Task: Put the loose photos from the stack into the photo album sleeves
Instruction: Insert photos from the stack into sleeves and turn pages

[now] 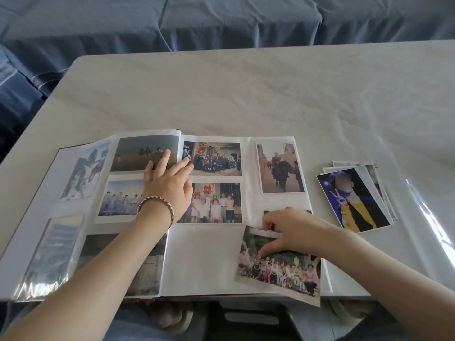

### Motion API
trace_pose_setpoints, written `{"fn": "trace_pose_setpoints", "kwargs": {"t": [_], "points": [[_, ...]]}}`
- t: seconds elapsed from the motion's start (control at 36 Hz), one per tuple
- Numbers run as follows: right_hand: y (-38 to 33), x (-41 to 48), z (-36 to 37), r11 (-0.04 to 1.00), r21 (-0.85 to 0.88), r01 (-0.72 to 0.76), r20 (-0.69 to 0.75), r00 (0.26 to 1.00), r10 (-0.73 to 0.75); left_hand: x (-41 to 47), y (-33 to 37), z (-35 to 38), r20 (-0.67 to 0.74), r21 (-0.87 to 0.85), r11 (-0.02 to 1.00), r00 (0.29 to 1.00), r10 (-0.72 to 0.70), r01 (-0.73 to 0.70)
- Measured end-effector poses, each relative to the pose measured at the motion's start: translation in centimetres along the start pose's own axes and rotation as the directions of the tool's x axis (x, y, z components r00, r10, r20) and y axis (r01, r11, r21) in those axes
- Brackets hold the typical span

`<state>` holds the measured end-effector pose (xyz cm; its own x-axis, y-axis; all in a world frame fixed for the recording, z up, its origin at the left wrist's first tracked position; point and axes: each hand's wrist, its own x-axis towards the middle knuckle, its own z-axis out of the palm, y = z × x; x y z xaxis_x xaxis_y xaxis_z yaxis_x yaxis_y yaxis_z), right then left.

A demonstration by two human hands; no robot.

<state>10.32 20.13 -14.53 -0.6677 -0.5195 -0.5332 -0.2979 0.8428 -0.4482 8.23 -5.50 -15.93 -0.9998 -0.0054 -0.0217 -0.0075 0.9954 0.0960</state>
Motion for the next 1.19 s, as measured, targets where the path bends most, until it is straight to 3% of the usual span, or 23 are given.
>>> {"fn": "trace_pose_setpoints", "kwargs": {"t": [0.17, 0.44, 0.64, 0.83, 0.94, 1.19], "points": [[0.8, -0.8, -0.5, 0.998, 0.061, 0.028, 0.056, 0.998, -0.031, 0.1, -0.1, 0.1, -0.005, 0.008, 1.000, 1.000, 0.003, -0.003], [-0.2, 0.2, -0.1, 0.994, -0.059, 0.092, 0.010, 0.996, -0.092, 0.0, 0.0, -0.1, -0.001, 0.004, 1.000, 1.000, 0.005, -0.005], [2.4, -1.9, -1.3, 0.974, 0.220, -0.057, -0.025, 0.998, 0.064, 0.1, 0.0, -0.2, 0.009, 0.013, 1.000, 1.000, 0.002, -0.002], [6.0, -4.9, -1.0, 0.816, 0.562, -0.134, 0.064, 0.991, 0.118, -0.1, -0.1, -0.1, -0.013, -0.018, 1.000, 1.000, 0.001, -0.001], [6.1, -5.4, -0.4, 0.784, 0.604, -0.141, 0.056, 0.989, 0.135, -0.1, 0.1, -0.1, -0.019, -0.033, 0.999, 1.000, -0.006, 0.005], [3.4, -3.9, -0.5, 0.783, 0.620, -0.044, -0.110, 0.984, 0.142, 0.0, 0.1, -0.2, 0.004, -0.001, 1.000, 1.000, -0.006, 0.006]]}}
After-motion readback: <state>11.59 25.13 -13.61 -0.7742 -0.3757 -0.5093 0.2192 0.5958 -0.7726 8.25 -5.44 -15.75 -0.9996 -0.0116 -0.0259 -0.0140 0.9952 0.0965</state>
